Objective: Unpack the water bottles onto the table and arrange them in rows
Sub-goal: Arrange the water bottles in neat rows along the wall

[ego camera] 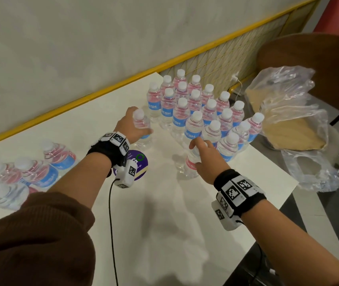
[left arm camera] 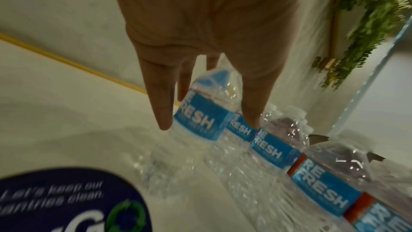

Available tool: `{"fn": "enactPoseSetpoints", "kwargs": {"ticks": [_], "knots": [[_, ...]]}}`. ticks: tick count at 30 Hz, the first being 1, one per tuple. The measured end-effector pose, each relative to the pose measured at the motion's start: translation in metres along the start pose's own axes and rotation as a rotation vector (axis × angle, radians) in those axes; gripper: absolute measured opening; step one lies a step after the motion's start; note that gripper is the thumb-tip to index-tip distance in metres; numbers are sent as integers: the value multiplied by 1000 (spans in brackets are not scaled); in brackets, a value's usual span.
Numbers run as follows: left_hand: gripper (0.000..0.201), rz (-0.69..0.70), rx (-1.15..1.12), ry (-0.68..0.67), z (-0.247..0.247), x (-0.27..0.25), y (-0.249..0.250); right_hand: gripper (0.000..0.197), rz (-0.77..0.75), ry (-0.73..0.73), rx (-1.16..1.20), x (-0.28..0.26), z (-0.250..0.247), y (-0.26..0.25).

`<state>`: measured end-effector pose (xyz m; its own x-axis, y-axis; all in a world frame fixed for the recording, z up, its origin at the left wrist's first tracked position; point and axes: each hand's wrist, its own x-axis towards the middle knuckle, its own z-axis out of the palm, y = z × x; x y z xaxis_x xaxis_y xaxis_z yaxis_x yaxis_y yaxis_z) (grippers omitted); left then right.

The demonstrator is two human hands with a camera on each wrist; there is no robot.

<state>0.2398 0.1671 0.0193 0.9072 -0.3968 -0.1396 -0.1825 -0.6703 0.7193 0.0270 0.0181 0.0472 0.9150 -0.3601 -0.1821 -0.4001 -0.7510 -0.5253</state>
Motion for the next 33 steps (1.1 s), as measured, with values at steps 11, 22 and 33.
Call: {"fn": "enactPoseSetpoints", "kwargs": {"ticks": [11, 22, 33], "knots": [[61, -56, -202, 122, 35, 35, -26, 42, -25, 11, 26, 5, 3, 7], [60, -126, -285, 150, 66, 57, -44, 45, -63, 41, 31, 9, 8, 14], [56, -105, -280, 207, 74, 76, -52, 48, -45, 26, 29, 7, 5, 11]]}}
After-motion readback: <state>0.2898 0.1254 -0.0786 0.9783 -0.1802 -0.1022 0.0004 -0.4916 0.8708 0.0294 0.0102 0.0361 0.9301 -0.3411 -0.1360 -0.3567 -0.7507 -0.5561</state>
